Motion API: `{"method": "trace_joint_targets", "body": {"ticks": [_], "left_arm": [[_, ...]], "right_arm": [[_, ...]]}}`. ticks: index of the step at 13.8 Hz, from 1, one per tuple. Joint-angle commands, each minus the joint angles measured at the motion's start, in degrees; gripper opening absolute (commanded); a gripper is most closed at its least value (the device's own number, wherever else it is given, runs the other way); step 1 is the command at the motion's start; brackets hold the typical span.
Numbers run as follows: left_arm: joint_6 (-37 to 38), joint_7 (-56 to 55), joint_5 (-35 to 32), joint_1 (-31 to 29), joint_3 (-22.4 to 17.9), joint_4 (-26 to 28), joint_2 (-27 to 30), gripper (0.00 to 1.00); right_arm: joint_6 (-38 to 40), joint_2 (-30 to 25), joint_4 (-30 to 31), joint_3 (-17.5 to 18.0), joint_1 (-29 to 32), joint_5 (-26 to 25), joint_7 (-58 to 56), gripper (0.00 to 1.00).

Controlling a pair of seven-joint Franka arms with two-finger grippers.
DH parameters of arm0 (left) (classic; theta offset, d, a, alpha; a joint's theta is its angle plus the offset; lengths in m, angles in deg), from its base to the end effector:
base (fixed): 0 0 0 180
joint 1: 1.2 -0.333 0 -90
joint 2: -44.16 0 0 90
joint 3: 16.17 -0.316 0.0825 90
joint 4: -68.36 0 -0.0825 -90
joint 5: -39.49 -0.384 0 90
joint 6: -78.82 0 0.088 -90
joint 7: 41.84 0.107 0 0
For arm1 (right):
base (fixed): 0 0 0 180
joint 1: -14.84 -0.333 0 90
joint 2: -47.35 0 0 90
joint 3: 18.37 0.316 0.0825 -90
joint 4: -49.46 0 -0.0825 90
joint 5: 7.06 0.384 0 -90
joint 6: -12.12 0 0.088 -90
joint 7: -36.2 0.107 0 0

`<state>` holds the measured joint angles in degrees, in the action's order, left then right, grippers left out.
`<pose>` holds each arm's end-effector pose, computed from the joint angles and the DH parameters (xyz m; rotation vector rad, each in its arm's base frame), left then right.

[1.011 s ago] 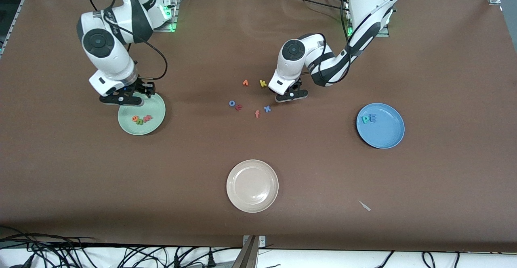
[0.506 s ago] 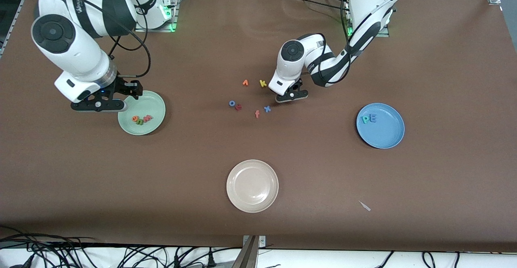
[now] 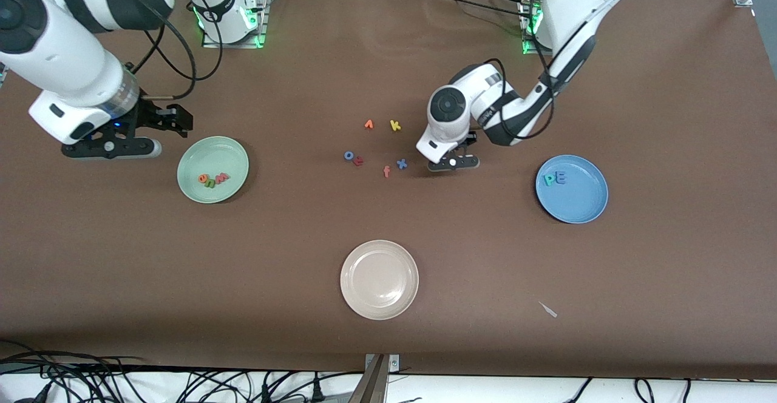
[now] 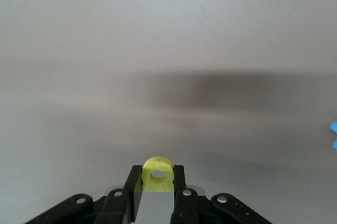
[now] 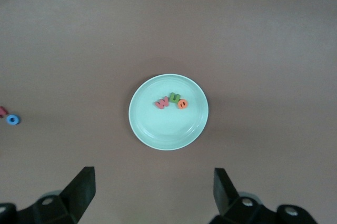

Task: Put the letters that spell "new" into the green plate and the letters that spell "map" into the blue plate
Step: 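Retract the right gripper to rest while the left gripper carries the o, then release the yellow o onto the blue plate with the left gripper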

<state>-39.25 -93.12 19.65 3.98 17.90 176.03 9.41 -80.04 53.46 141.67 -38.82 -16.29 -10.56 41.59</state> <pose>0.4824 -0.3552 0.2108 -2.9513 -0.0462 0.3692 0.5715 0.1108 0.5528 3.0239 0.1478 -0.1306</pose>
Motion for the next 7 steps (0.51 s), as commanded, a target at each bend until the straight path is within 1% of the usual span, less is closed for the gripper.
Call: {"method": "trace_joint_targets", "body": {"ticks": [1, 3, 5, 6, 7], "left_arm": [[9.15, 13.18, 2.87, -4.9, 0.3, -4.82, 0.65, 0.16], [12.41, 21.97, 2.88, -8.85, 0.21, -6.33, 0.65, 0.17], [14.7, 31.71, 2.26, -13.77, 0.03, -7.12, 0.65, 0.17], [15.58, 36.99, 2.18, -16.32, 0.03, -7.3, 0.65, 0.17], [15.59, 41.39, 1.91, -18.61, -0.14, -7.3, 0.65, 0.17]], "right_arm": [[2.6, -2.16, -1.51, 4.51, 8.33, 4.02, -4.93, 0.99], [4.09, -3.74, -1.08, 10.49, 15.8, 4.03, -4.95, 0.99], [4.63, -4.54, -0.99, 18.13, 22.22, 3.76, -4.07, 0.99], [4.63, -4.62, -0.9, 20.52, 24.86, 3.85, -3.98, 0.99], [4.54, -4.62, -0.64, 20.8, 25.33, 3.85, -4.41, 0.99]]}}
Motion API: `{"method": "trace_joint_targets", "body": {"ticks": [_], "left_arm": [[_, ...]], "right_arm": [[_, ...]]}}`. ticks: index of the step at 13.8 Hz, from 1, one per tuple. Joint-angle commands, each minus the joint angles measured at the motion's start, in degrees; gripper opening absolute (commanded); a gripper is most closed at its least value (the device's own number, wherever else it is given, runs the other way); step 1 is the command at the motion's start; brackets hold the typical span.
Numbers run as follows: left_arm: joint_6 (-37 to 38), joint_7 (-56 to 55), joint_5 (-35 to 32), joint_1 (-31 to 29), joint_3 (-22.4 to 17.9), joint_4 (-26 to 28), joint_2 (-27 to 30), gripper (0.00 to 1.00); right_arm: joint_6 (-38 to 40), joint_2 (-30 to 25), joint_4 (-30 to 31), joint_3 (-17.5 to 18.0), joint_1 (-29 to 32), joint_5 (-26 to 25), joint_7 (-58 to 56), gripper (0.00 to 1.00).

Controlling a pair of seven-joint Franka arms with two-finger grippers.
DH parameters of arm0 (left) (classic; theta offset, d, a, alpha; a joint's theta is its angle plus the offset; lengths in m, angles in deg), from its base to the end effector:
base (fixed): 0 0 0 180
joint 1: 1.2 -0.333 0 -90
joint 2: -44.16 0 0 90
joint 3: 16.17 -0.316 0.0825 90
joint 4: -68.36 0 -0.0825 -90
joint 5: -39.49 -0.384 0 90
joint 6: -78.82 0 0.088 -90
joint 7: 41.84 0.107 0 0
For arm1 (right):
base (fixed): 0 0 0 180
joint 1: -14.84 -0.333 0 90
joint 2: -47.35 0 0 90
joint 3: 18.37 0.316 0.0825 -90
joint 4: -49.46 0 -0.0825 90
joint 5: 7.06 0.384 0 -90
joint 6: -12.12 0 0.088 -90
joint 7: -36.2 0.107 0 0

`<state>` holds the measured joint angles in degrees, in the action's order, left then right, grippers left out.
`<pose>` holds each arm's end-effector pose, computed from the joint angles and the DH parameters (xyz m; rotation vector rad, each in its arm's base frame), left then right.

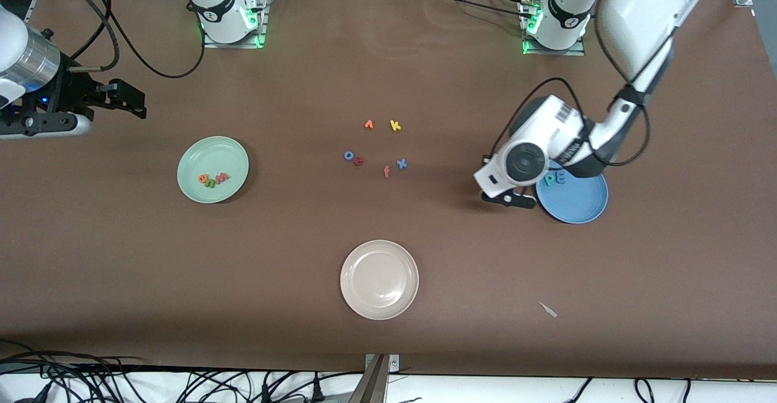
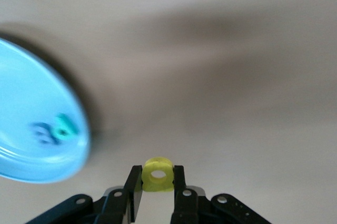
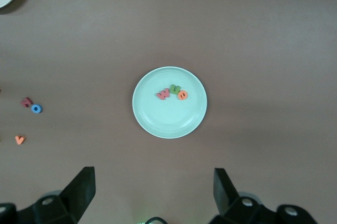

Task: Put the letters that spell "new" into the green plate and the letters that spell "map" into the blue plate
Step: 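Release the yellow o onto the blue plate with the left gripper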

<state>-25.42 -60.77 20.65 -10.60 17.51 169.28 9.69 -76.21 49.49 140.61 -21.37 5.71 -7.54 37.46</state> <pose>0.5725 -0.2033 0.2432 -2.9381 0.3455 0.6112 0.5576 0.0595 0.5919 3.1200 0.1328 -0.1339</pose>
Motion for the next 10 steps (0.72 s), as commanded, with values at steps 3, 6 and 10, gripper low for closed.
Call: {"method": "trace_joint_targets", "body": {"ticks": [3, 6, 10], "left_arm": [[1.32, 19.6, 0.03, -7.21, -2.55, -0.54, -0.6, 0.18], [0.45, 24.27, -2.95, -7.3, -5.46, -0.63, -2.27, 0.27], [0.96, 27.54, -3.84, -7.92, -5.91, -3.43, -2.36, 1.0]], "right_arm": [[0.71, -0.47, 0.17, 3.26, 3.24, 0.74, -0.03, 0.99], [0.88, -0.64, 0.08, 2.91, 3.24, 0.82, -0.46, 0.99], [2.55, -1.17, -0.18, 2.12, 3.24, 0.91, 0.15, 1.0]]}}
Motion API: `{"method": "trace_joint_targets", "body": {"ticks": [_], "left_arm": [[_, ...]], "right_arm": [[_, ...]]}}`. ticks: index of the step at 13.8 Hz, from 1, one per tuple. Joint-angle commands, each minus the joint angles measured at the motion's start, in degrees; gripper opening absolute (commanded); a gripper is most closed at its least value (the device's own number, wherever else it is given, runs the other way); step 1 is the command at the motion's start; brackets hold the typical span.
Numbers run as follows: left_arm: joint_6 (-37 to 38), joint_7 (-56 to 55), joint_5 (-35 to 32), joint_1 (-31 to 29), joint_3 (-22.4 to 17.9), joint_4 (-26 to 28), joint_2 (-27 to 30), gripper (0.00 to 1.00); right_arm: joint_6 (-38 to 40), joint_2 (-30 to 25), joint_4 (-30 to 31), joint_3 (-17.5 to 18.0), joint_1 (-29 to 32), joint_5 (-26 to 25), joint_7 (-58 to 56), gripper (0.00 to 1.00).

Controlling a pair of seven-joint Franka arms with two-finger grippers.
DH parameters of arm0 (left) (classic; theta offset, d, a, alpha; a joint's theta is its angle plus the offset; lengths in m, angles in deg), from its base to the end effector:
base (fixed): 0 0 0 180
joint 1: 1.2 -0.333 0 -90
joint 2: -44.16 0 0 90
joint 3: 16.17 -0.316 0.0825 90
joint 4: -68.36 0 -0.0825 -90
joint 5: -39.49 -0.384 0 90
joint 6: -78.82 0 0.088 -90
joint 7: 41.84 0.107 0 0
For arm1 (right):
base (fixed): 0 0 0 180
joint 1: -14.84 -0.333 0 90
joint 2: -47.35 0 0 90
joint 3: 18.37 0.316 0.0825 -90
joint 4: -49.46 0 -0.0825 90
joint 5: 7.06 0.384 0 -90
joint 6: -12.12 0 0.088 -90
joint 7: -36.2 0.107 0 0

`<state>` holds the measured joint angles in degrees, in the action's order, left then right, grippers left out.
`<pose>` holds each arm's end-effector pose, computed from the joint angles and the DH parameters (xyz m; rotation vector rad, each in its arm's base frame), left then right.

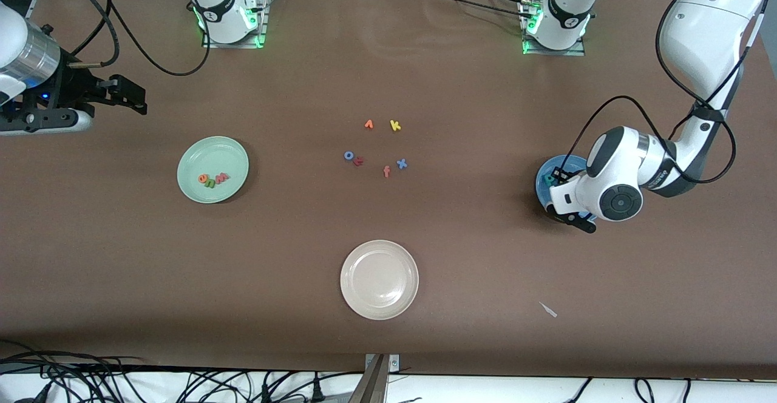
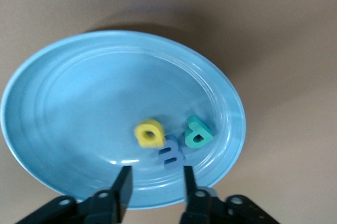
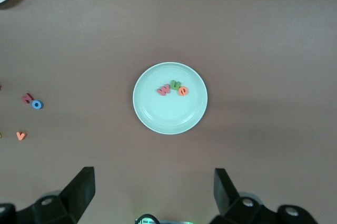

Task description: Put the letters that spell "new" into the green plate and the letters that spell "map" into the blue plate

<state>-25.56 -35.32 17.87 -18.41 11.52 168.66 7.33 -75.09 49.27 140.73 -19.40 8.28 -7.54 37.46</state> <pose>0.6021 -0.0636 0.2083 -2.9194 0.6992 0.7252 0.5549 0.0529 0.5915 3.1201 0.1163 -0.1620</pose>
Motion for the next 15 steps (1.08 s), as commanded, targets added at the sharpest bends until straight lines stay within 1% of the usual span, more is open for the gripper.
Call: {"method": "trace_joint_targets", "body": {"ticks": [1, 5, 7, 10, 13, 14, 15], "left_arm": [[1.89, 2.01, -0.54, -0.2, 0.09, -3.96, 0.27, 1.0], [9.18, 1.39, -0.36, -0.37, 0.09, -9.59, 0.62, 1.0], [10.16, 0.78, -0.18, -0.46, 0.09, -10.3, 1.15, 1.0], [10.43, -5.28, 1.22, -0.72, 0.61, -10.3, 2.73, 1.0], [12.26, -5.11, 2.81, -1.42, 0.61, -11.52, 3.96, 1.0], [12.45, -5.29, 3.76, -1.6, 0.35, -11.79, 4.92, 1.0], [12.36, -5.38, 5.77, -1.43, -0.87, -11.36, 7.97, 1.0]], "right_arm": [[1.34, -0.96, -0.31, 0.07, 0.67, 0.91, 0.14, 0.99], [2.21, -1.83, -0.31, -0.64, 0.76, 0.91, -0.21, 1.0], [3.09, -2.36, -0.31, -0.9, 0.76, 0.91, -0.56, 0.99], [3.54, -3.07, -0.31, -1.78, 0.76, 0.83, -0.82, 1.0], [3.89, -3.42, -0.31, -1.87, 0.67, 0.91, -0.82, 1.0], [3.98, -3.42, -0.31, -1.87, 0.67, 0.83, -0.74, 0.99], [4.07, -3.68, -0.31, -1.87, 0.67, 0.83, -0.82, 1.0]]}}
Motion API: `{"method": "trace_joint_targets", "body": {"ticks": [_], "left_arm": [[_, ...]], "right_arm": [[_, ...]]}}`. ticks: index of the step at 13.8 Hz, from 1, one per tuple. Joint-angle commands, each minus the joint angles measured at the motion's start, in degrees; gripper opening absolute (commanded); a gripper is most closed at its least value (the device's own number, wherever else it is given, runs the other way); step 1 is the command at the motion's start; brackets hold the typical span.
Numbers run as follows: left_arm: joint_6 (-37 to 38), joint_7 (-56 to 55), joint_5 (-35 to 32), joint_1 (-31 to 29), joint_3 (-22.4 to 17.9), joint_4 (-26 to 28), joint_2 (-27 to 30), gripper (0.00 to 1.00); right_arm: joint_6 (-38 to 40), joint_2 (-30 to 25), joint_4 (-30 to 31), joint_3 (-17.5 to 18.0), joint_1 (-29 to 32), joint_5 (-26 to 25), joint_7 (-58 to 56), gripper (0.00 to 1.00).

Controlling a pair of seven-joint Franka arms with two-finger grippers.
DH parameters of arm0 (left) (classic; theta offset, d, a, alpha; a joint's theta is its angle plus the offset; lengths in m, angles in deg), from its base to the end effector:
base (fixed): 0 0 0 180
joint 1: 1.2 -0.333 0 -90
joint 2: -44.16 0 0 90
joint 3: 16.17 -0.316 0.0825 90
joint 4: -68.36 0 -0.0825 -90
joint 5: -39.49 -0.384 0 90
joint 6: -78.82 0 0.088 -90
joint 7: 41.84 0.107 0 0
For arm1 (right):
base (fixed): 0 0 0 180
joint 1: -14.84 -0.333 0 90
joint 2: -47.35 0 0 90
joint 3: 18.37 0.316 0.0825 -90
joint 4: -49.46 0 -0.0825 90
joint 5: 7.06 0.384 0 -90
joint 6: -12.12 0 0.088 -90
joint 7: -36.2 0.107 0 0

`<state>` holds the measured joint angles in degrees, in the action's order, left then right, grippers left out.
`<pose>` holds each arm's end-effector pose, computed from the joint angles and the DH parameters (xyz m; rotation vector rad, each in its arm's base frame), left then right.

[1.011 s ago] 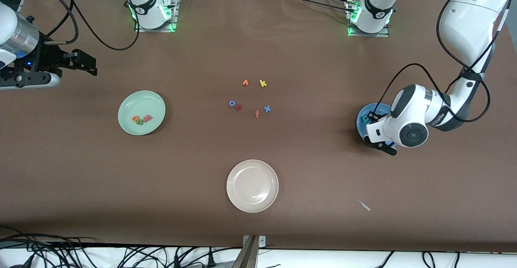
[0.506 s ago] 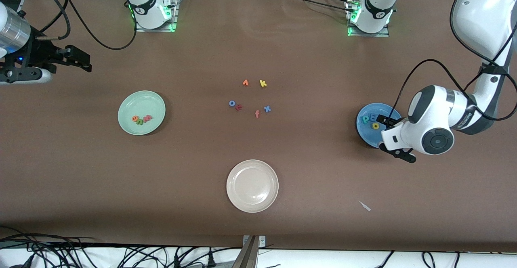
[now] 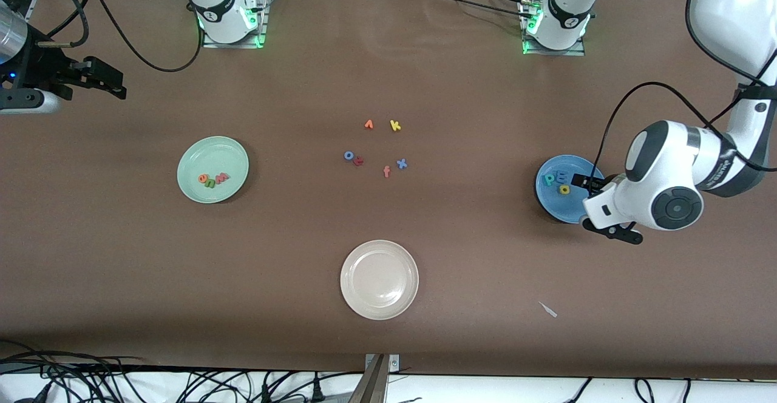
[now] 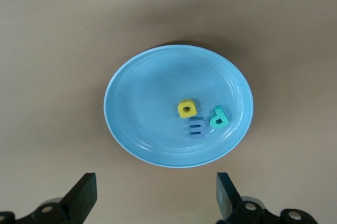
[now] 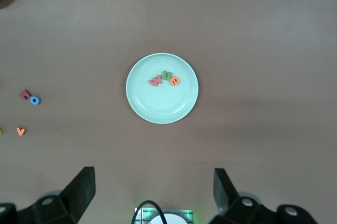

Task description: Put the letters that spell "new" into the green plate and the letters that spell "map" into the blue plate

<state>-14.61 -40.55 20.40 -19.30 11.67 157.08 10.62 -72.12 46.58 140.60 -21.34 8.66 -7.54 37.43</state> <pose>0.6420 -0.0349 0.3115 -2.9639 0.4087 0.6424 0.5381 0.0290 0.6143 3.1249 0.0534 -0.1668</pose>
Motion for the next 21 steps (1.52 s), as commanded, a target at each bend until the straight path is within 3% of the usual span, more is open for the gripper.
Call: {"method": "trace_joint_targets", "body": {"ticks": [1, 4, 7, 12, 21], "left_arm": [[1.41, -0.06, 5.36, 0.25, -4.08, 0.49, 6.71, 1.0], [1.41, -0.85, 13.54, 2.79, -10.76, 2.16, 13.74, 1.0], [1.15, -0.85, 14.52, 5.09, -15.79, 4.01, 20.34, 1.0], [1.15, -0.23, 15.14, 7.63, -16.5, 6.2, 29.39, 1.0], [6.5, -0.06, 20.32, 9.05, -18.87, 7.26, 34.68, 1.0]], "right_arm": [[1.1, -1.26, -0.18, 0.07, 0.28, 0.91, -0.79, 1.0], [1.01, -1.17, -0.18, 0.51, 0.28, 1.0, -0.36, 1.0], [1.01, -1.17, -0.18, 0.42, 0.28, 1.09, -0.7, 1.0], [0.66, -0.91, -0.44, 0.51, 0.28, 1.35, -0.18, 1.0], [0.92, -0.47, -1.32, 0.16, 0.28, 1.35, -1.93, 1.0]]}}
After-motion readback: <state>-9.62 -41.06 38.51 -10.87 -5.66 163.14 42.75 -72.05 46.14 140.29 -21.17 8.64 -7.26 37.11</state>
